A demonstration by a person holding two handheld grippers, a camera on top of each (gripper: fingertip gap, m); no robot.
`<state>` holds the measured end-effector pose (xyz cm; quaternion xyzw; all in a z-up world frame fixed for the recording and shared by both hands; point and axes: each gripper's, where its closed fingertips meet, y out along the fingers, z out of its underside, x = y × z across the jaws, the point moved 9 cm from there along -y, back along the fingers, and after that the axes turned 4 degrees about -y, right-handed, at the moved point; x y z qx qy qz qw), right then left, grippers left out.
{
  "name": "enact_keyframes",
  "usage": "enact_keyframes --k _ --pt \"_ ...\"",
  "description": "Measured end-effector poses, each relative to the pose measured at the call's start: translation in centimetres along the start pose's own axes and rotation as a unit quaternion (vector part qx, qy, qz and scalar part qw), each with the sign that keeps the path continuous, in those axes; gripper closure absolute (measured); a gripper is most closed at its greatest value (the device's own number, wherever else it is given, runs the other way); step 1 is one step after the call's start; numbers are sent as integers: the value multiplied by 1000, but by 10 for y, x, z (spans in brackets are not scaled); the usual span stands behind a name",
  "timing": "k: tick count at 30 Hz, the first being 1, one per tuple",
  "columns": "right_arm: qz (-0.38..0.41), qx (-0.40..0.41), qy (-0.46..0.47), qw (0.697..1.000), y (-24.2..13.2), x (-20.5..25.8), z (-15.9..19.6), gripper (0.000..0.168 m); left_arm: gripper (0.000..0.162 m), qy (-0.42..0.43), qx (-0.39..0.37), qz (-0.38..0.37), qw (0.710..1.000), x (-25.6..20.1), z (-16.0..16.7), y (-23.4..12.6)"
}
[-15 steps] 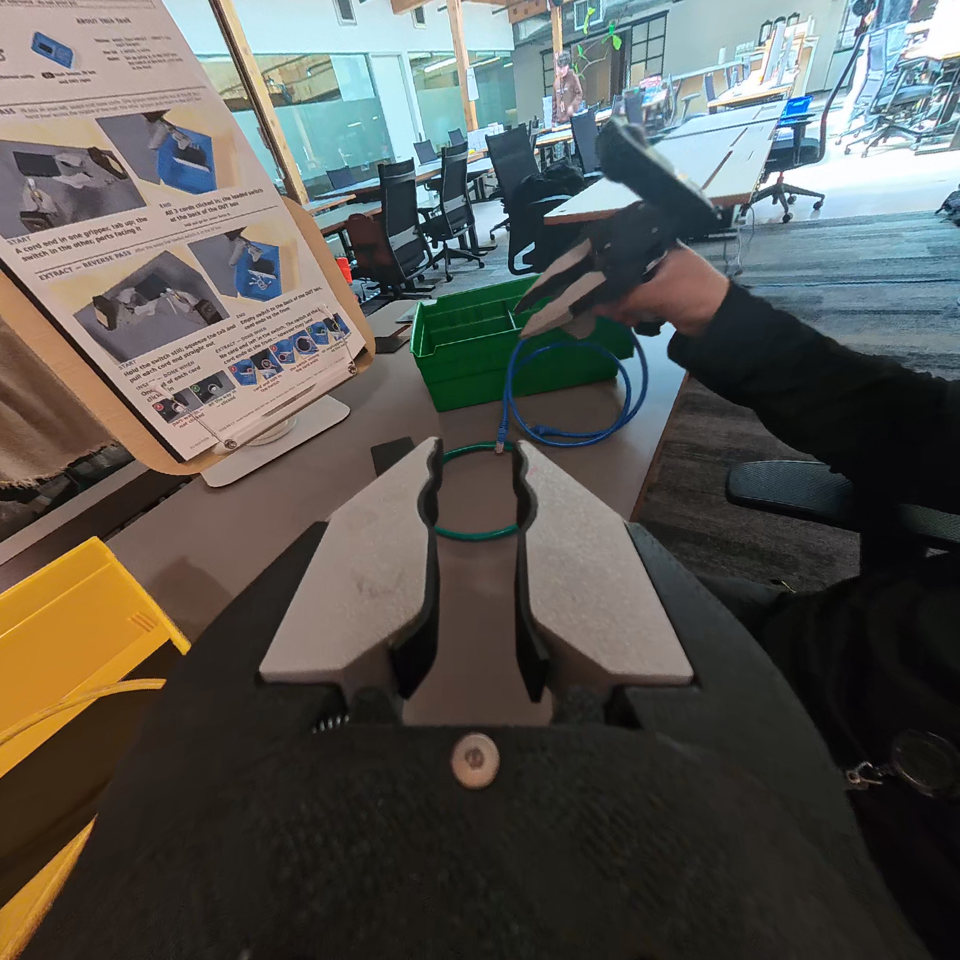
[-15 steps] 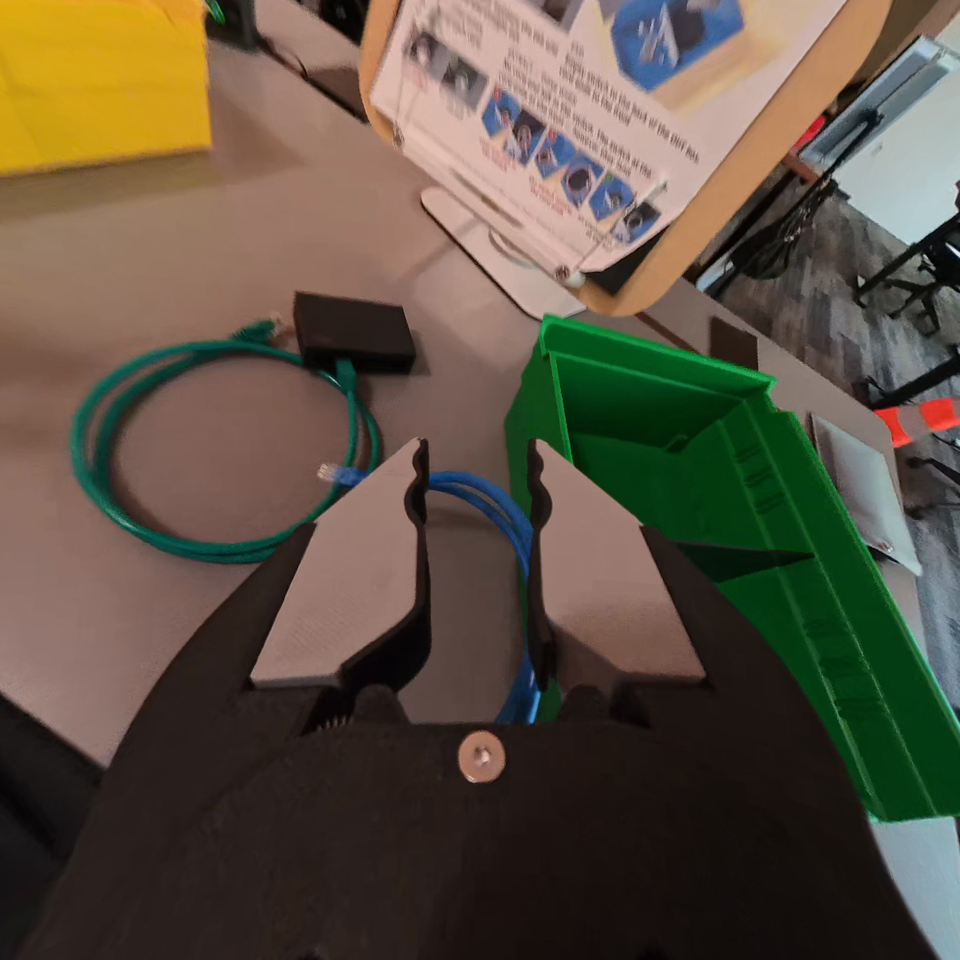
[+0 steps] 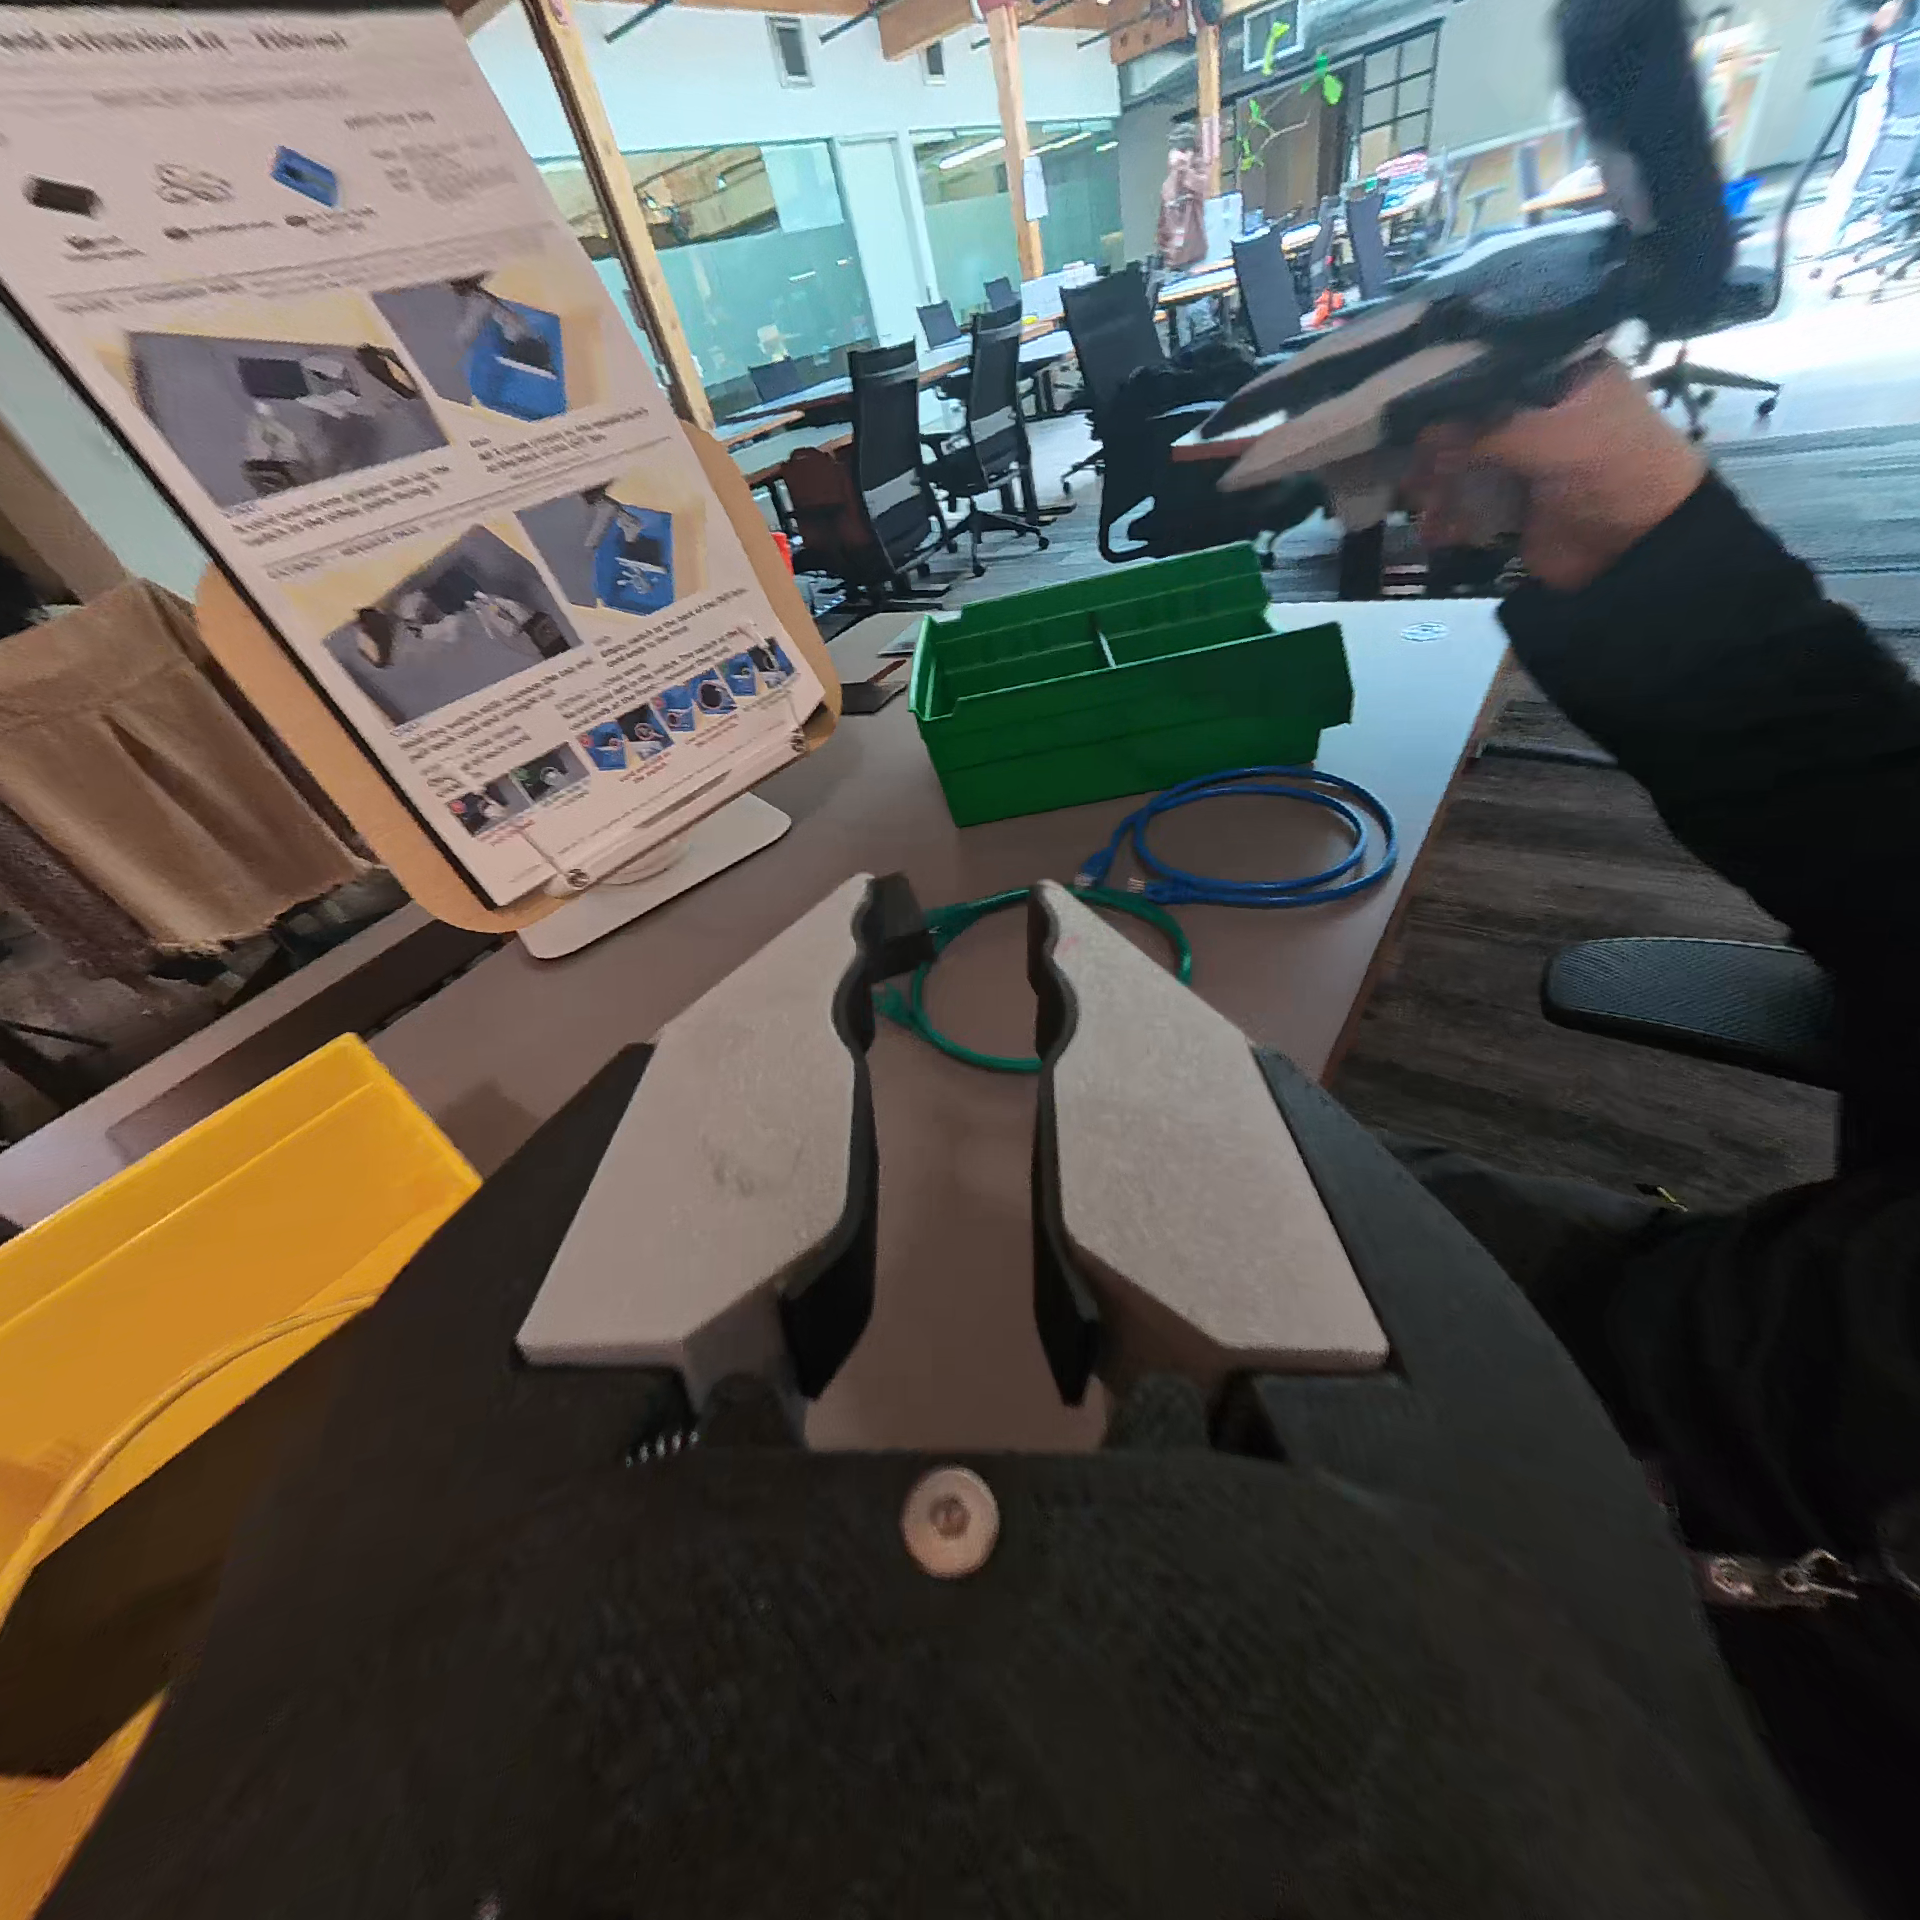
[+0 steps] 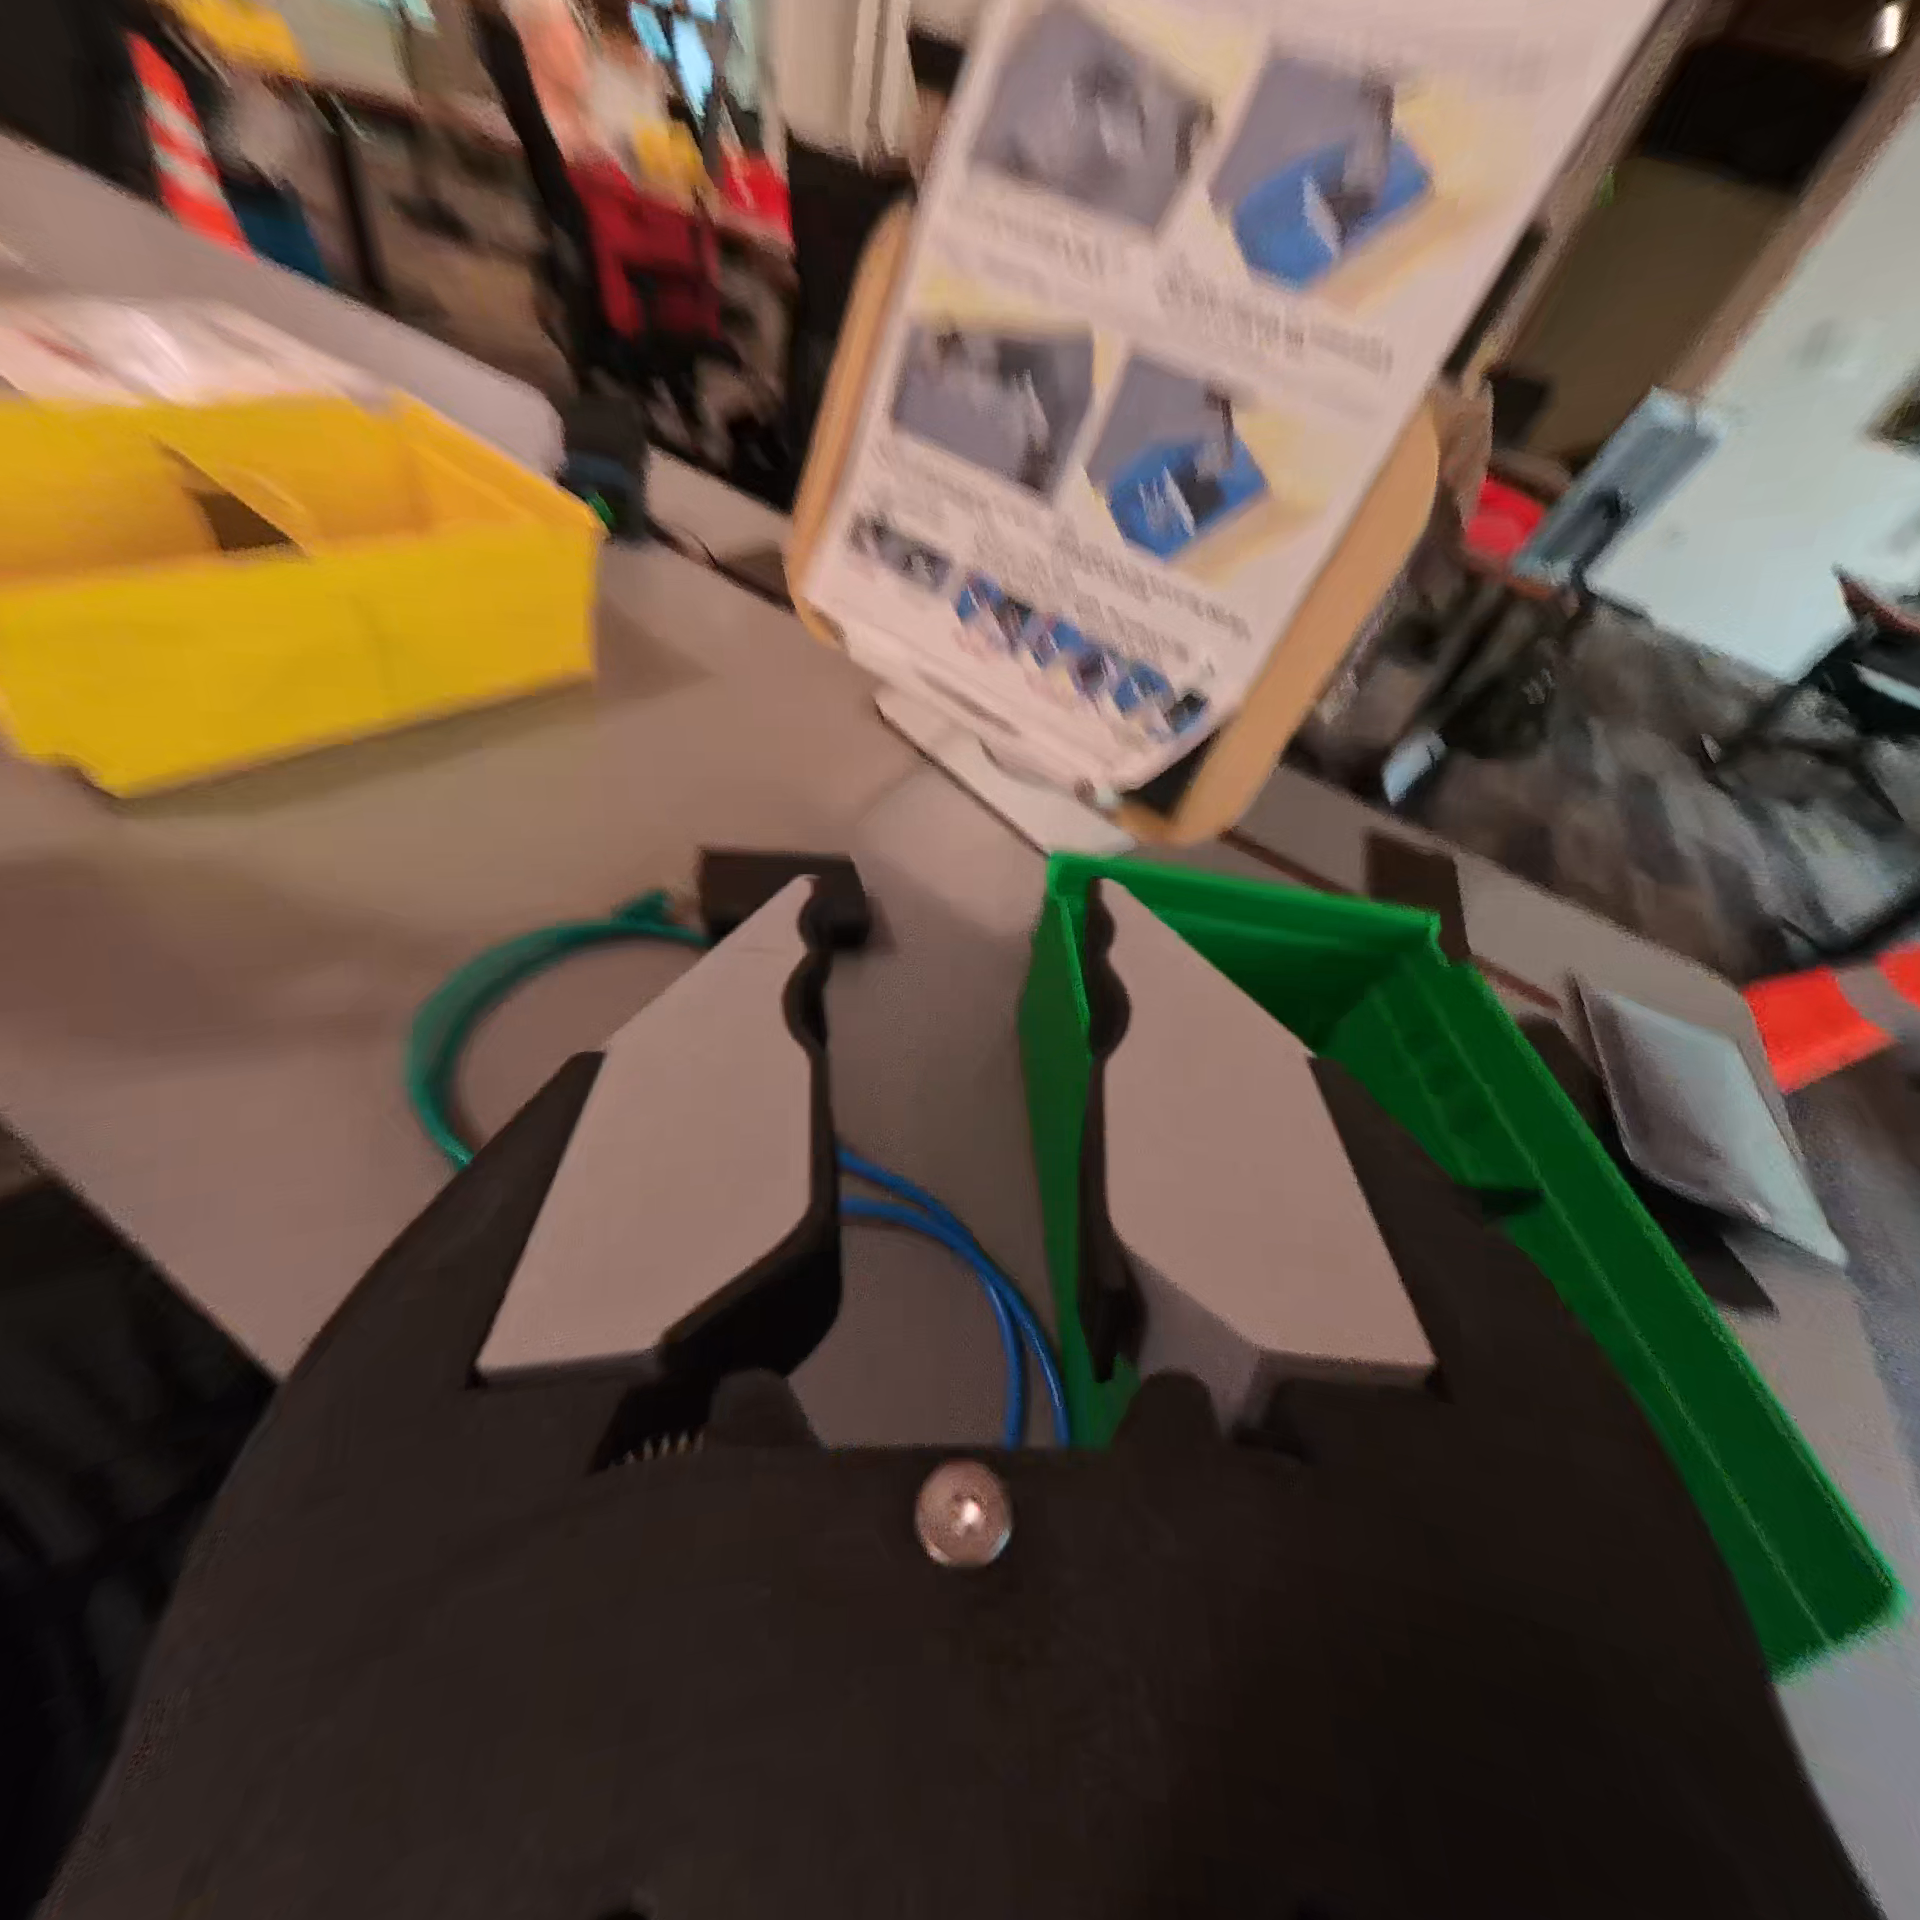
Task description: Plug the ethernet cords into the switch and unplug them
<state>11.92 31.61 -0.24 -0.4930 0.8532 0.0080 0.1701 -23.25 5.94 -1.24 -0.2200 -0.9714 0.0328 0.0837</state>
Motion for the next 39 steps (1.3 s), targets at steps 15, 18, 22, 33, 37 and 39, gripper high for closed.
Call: enact_keyframes --k 15,18,22,33,37,39 --pt "140 -203 -15 969 -103 6 -47 67 22 -47 -188 -295 936 52 -29 -96" --pt "131 -193 -18 972 -96 8 -46 65 20 -43 -188 -299 935 53 -30 -99" --pt "143 -186 -25 972 -93 6 -45 63 19 -40 -189 -298 935 53 -29 -99" --pt "148 -195 -22 969 -97 4 -46 63 23 -36 -188 -287 939 51 -29 -97" --pt "151 -197 -22 968 -98 3 -46 63 26 -32 -194 -293 936 50 -30 -99" --pt "153 -197 -21 968 -98 3 -46 63 26 -24 -206 -302 930 51 -30 -101"
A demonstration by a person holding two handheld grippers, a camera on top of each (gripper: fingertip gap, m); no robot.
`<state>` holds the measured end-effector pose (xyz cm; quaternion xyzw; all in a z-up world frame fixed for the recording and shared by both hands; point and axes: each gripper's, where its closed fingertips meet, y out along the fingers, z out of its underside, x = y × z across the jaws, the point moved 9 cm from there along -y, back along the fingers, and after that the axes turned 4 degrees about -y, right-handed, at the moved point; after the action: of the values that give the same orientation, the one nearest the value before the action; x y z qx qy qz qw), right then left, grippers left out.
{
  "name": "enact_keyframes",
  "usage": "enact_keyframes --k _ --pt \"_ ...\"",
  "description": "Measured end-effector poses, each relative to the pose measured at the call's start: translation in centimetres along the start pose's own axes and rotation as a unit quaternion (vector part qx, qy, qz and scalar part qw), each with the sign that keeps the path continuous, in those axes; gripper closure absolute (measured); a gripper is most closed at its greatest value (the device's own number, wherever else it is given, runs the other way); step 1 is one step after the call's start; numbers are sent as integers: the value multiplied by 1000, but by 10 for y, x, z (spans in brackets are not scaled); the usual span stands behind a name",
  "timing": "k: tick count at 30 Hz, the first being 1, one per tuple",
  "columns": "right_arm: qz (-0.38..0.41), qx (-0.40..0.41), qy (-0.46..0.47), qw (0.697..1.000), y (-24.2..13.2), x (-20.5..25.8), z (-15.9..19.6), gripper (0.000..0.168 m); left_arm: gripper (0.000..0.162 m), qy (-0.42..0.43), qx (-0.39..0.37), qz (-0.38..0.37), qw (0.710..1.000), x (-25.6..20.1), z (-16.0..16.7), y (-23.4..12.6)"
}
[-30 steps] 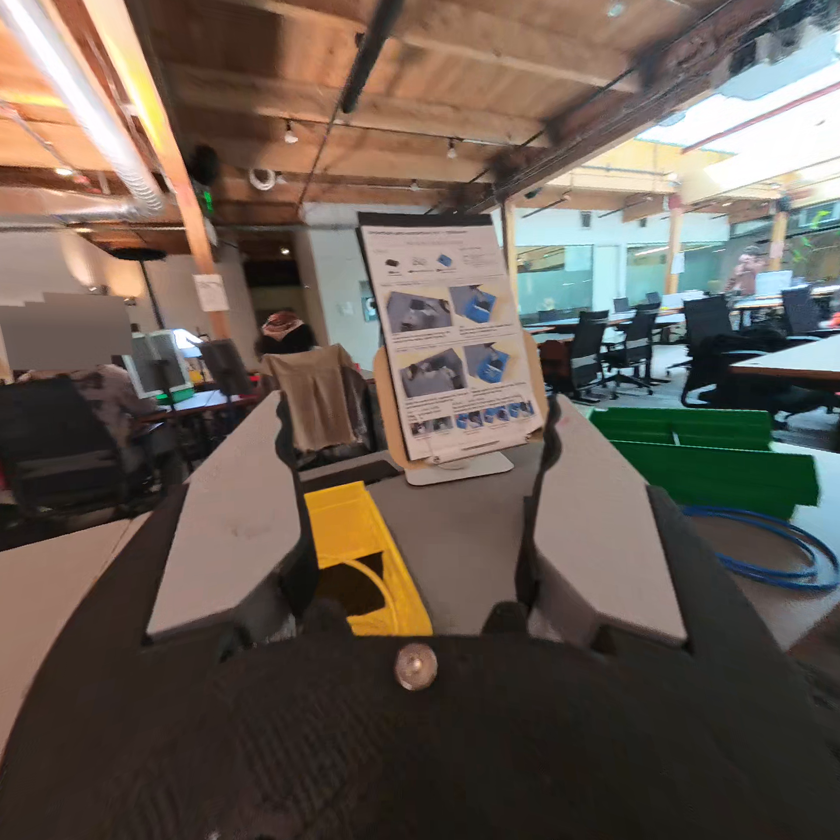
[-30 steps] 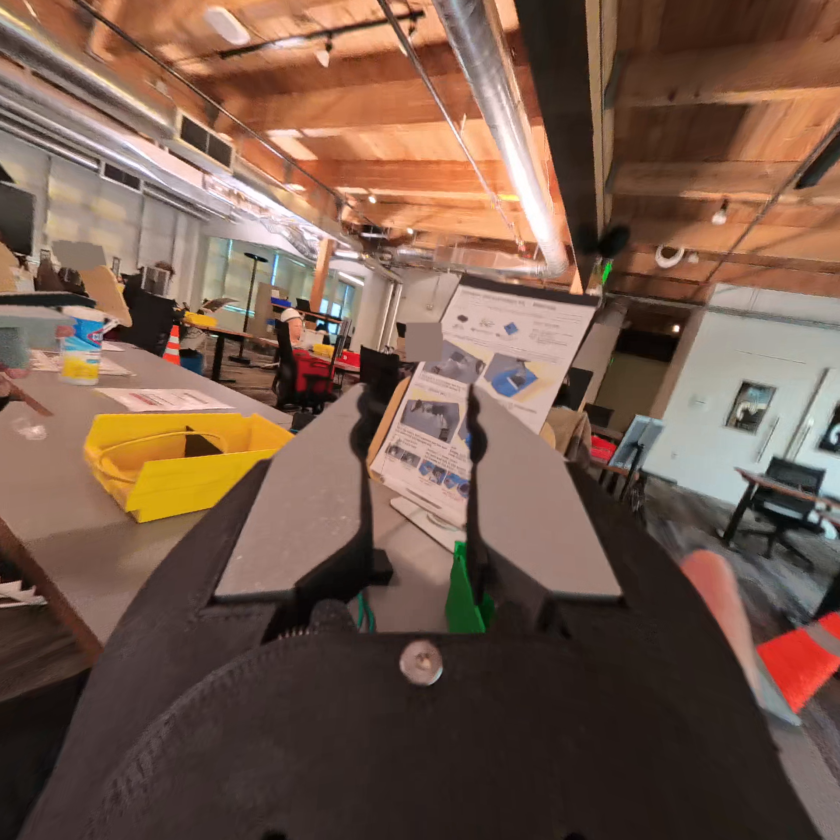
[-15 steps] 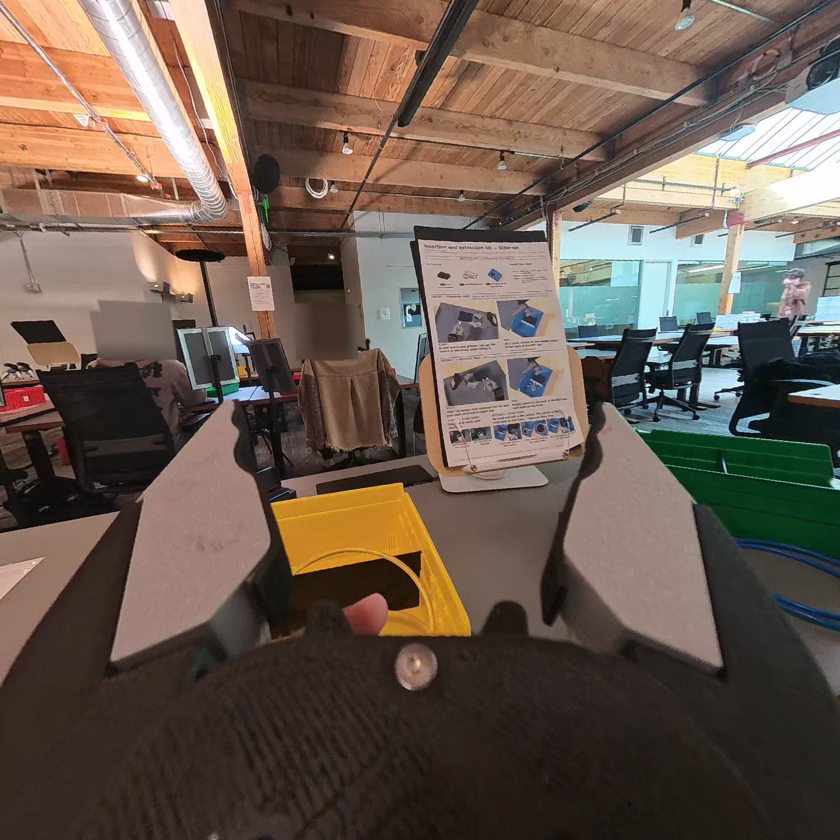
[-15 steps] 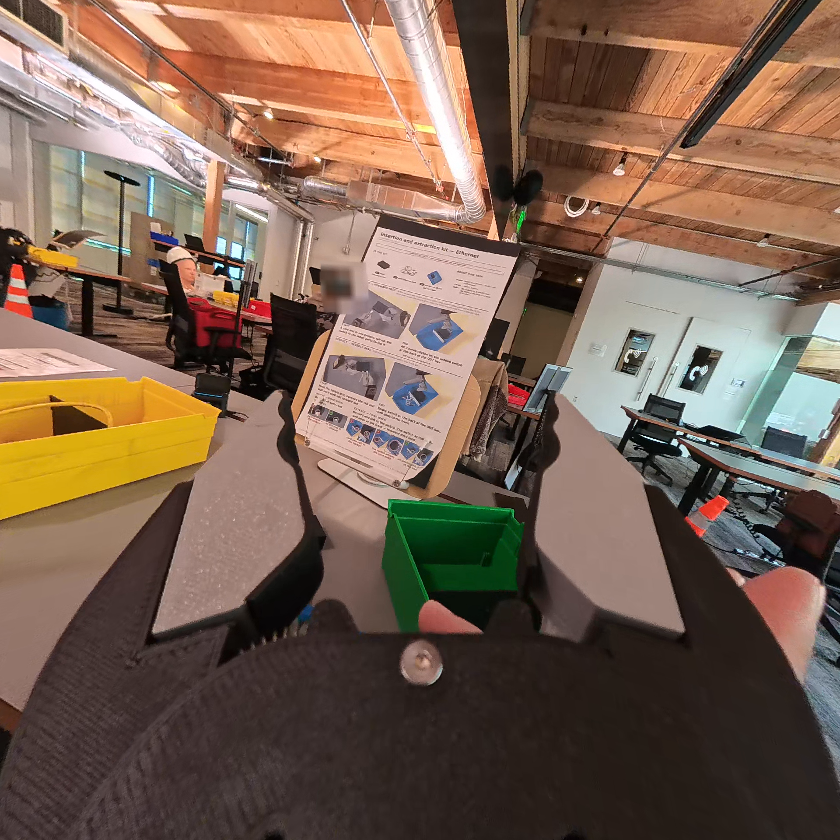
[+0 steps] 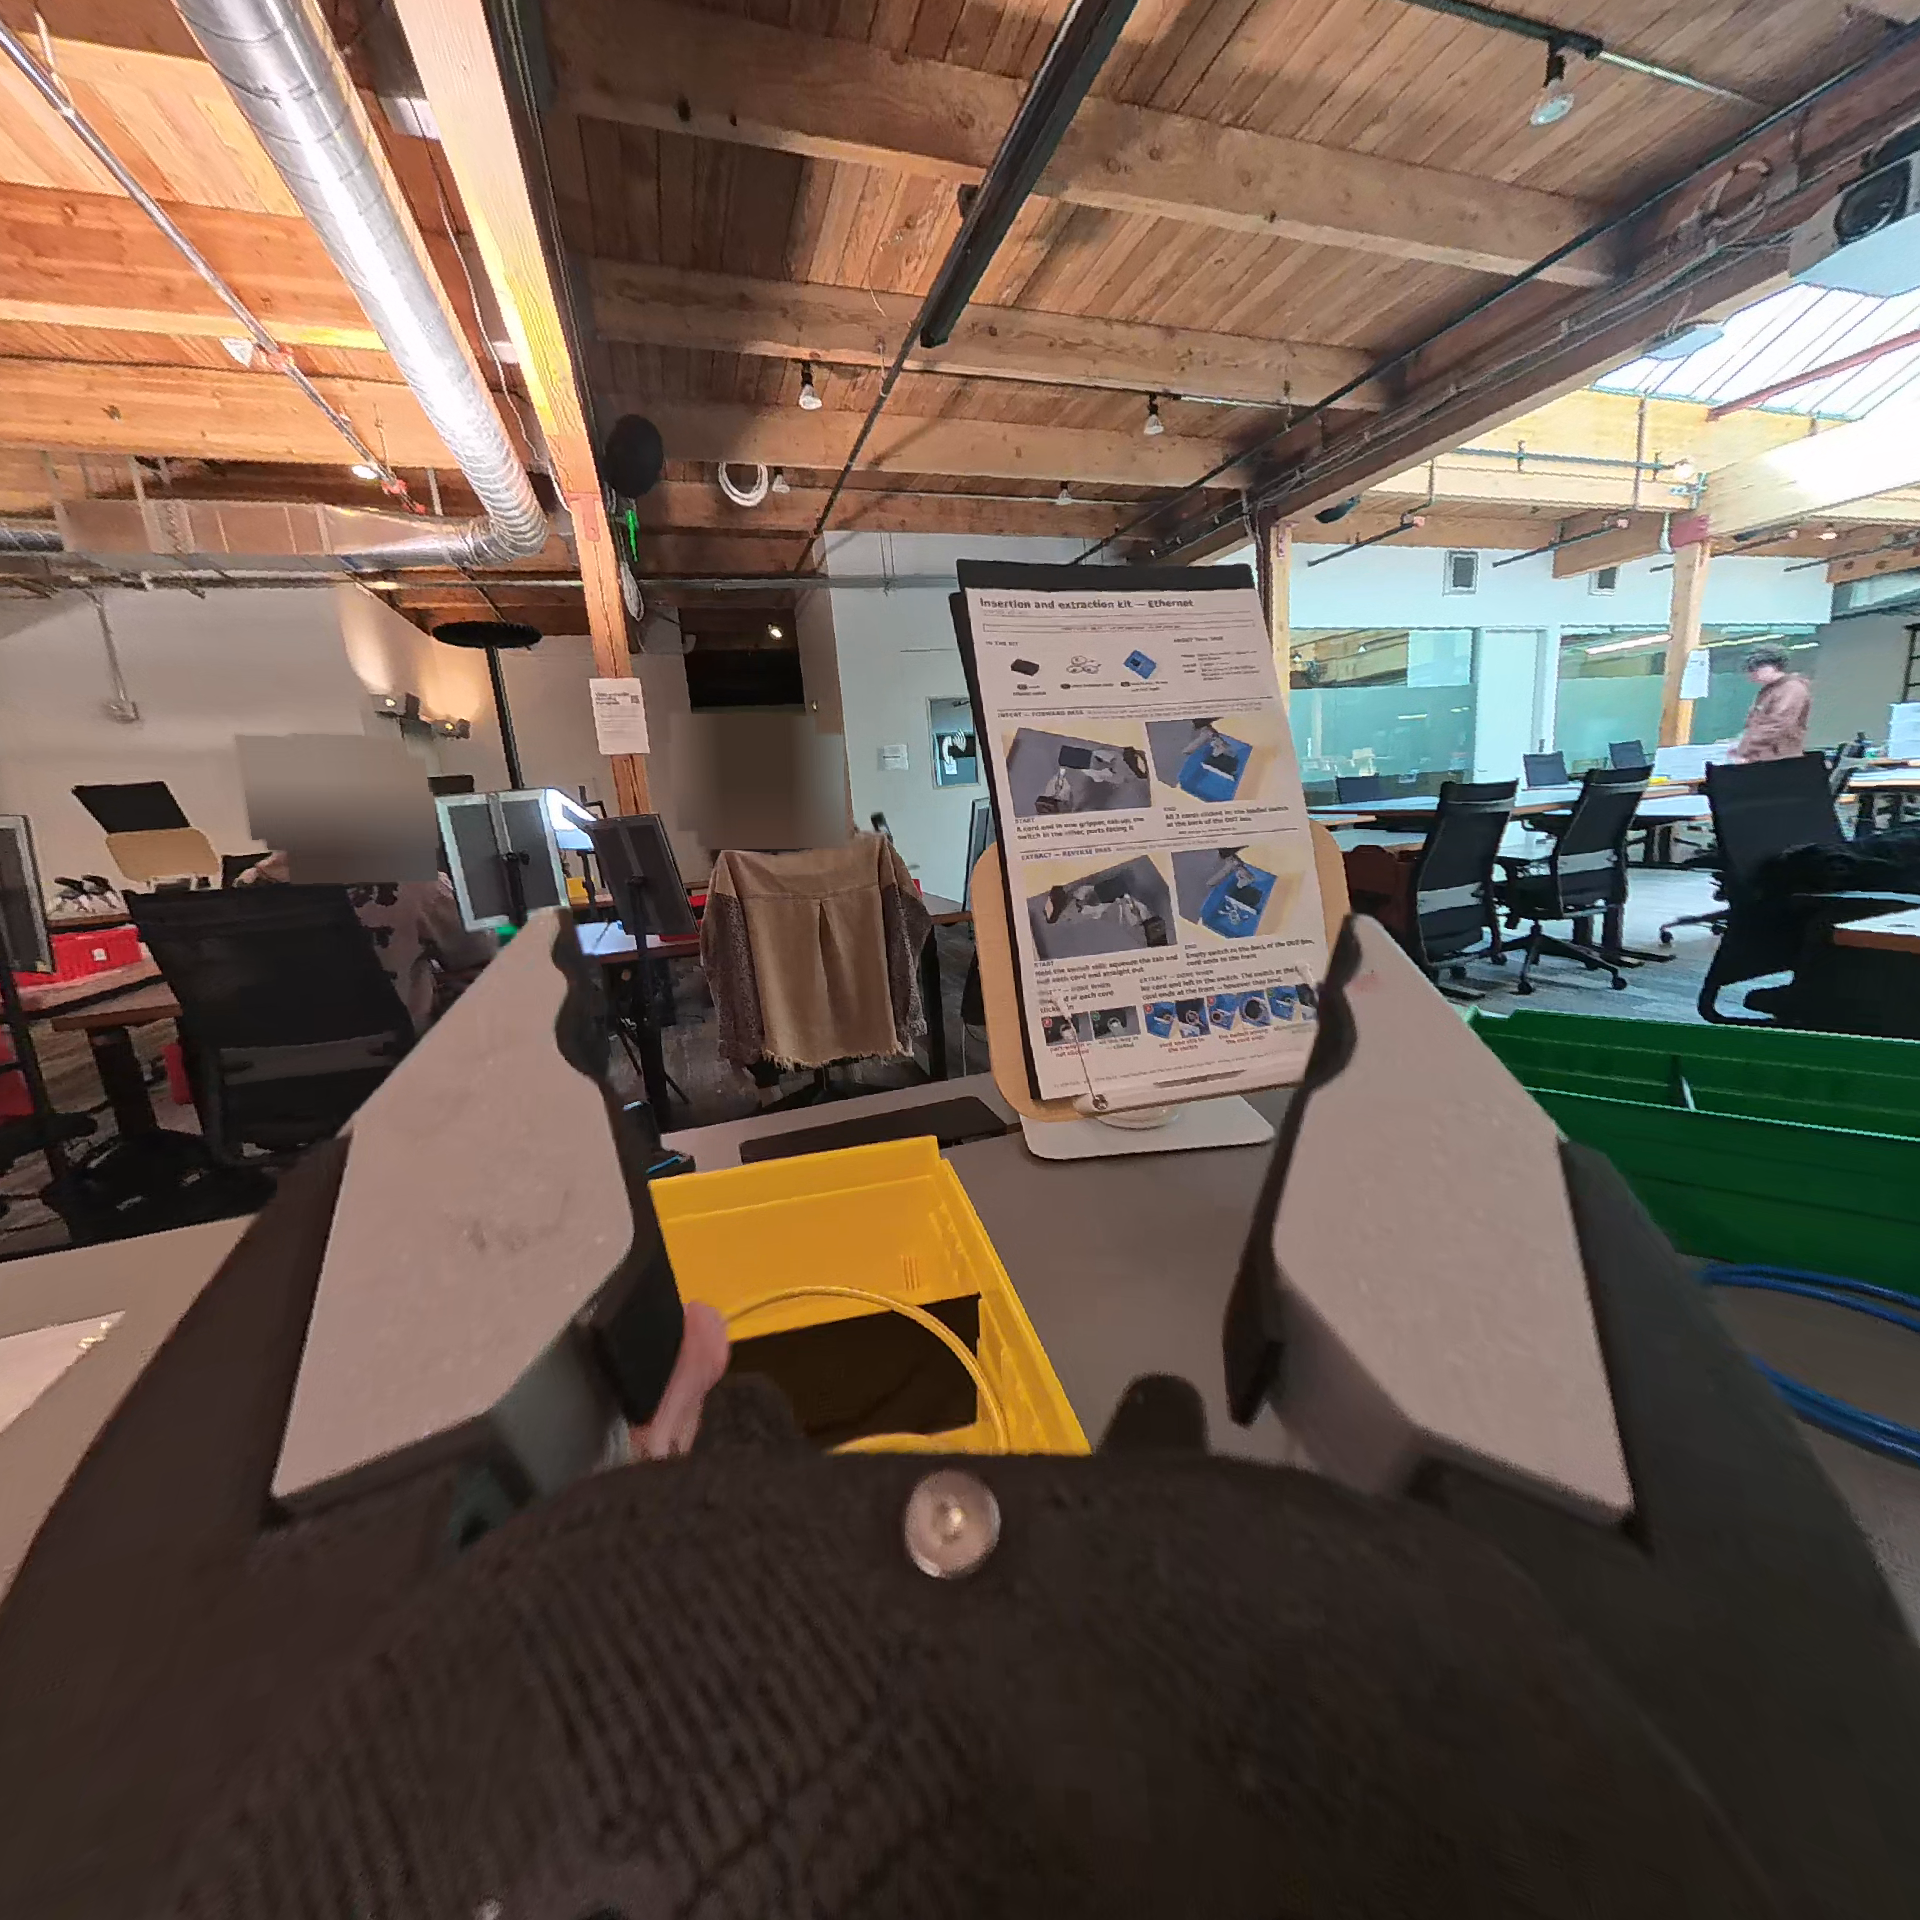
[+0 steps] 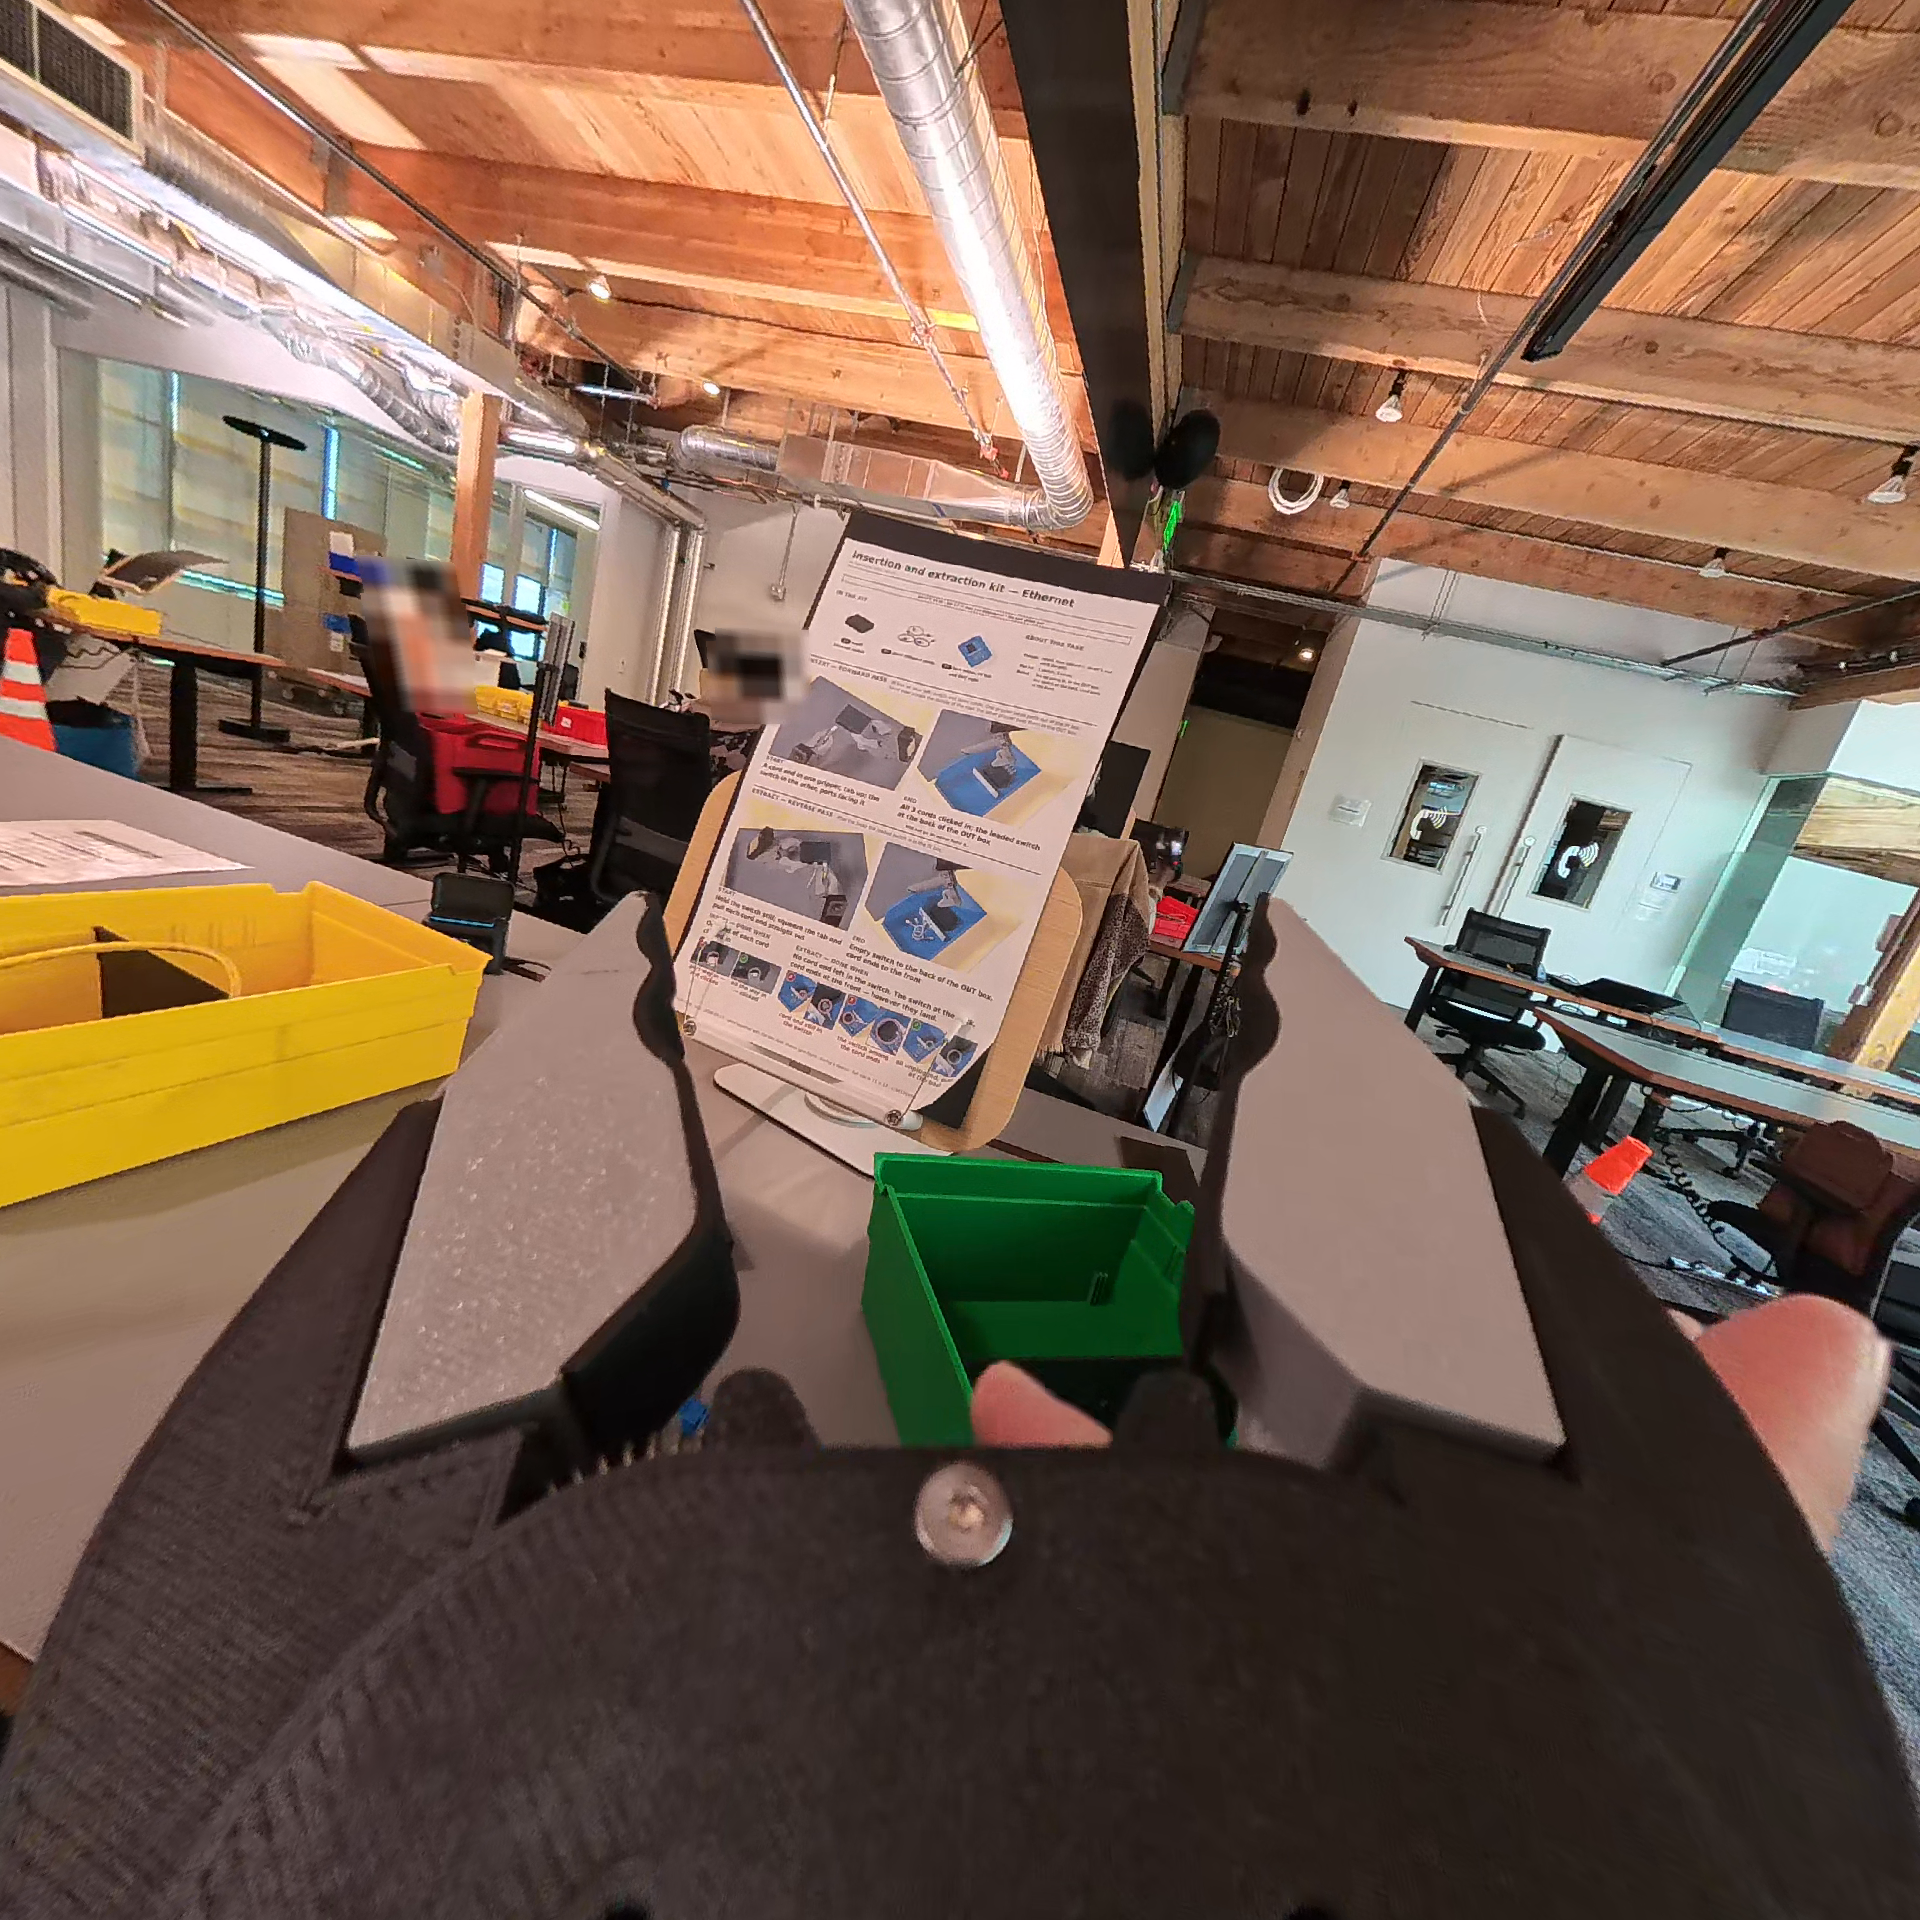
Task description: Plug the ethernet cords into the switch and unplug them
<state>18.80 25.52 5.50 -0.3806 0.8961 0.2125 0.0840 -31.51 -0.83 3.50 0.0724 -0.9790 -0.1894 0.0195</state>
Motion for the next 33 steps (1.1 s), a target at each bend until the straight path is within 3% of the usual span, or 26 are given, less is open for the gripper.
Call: enact_keyframes --k 11,12,13,14,17,20,24,29,33 --pt "-7 7 -17 1000 3 4 4 63 31 6 -3 8 1000 -4 2 -1" --pt "-45 9 -37 998 1 9 5 86 50 9 12 13 1000 -5 3 -2" --pt "-90 0 -46 995 -1 15 4 168 151 32 35 61 997 -11 4 -5" --pt "-93 -15 -38 995 -2 15 2 168 162 45 37 117 991 -18 3 -6" --pt "-68 -21 -40 997 -3 12 2 168 162 50 32 83 995 -19 2 -5" --pt "-72 8 -38 997 2 10 10 168 162 73 96 102 987 -24 18 3" --pt "-98 35 -23 994 12 13 22 168 162 75 104 123 984 -35 33 14" --pt "-126 100 4 987 32 16 51 152 156 82 190 190 960 -64 71 34" --pt "-200 145 82 966 43 21 73 138 144 93 268 222 933 -77 110 47"
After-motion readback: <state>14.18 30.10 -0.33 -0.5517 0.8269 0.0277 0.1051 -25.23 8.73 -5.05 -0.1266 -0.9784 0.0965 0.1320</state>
